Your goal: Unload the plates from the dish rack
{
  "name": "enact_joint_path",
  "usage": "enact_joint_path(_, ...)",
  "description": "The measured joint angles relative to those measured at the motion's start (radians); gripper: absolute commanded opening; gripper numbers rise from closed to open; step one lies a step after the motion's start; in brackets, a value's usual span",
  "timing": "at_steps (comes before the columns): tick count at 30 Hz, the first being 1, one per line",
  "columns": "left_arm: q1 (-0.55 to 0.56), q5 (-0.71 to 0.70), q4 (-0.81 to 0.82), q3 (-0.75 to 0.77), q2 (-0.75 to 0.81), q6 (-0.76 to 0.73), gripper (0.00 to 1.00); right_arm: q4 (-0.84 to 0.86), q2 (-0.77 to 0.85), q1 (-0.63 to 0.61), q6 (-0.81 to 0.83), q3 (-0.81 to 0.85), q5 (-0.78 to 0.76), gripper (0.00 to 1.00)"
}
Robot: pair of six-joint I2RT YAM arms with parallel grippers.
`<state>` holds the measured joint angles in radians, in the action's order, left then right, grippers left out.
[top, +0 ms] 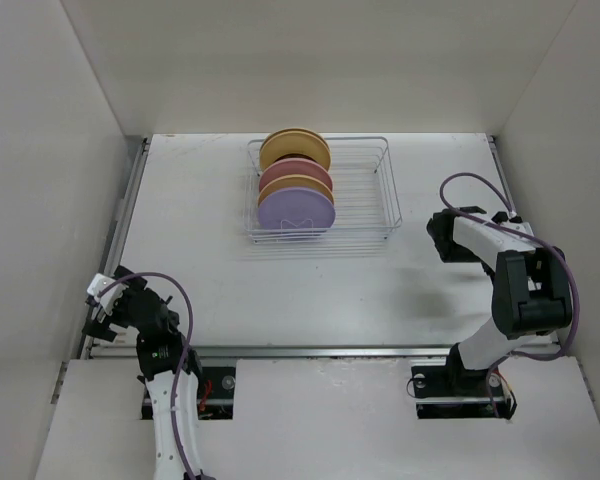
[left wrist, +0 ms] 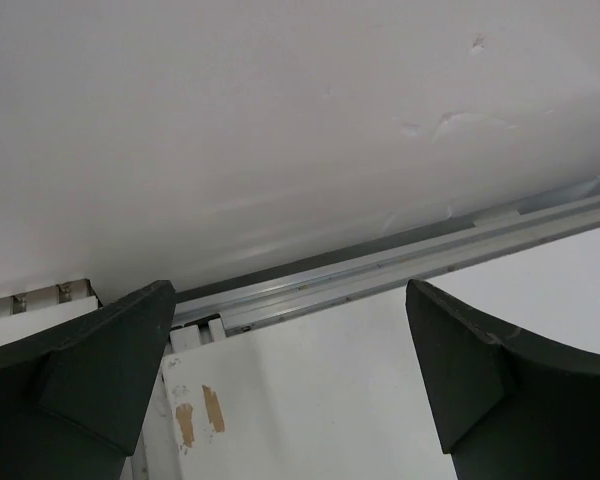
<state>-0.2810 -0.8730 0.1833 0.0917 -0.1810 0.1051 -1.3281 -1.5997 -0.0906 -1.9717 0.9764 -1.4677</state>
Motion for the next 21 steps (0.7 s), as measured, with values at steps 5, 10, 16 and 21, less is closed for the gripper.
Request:
enact_joint_path(5,0.0,0.022,0.0,0.0,0.011,-0.015,1.0,-0.002,-0.002,0.0,0.005,0.011,0.002,1.0)
enact_joint_path(10,0.0,0.162,-0.076,0.063,0.042,-0.103,1.0,-0.005,-0.006,-0.005,0.135,0.169,0.006,1.0)
enact_joint_path(16,0.0,0.679,-0.317,0.429,-0.005,-0.345,1.0,0.005,-0.005,-0.078,0.401,0.666,0.043,1.0)
enact_joint_path(21,0.031,0.98,-0.499,0.663,-0.086,-0.429,1.0,0.326,0.094,-0.14,1.004,0.806,0.321,1.0)
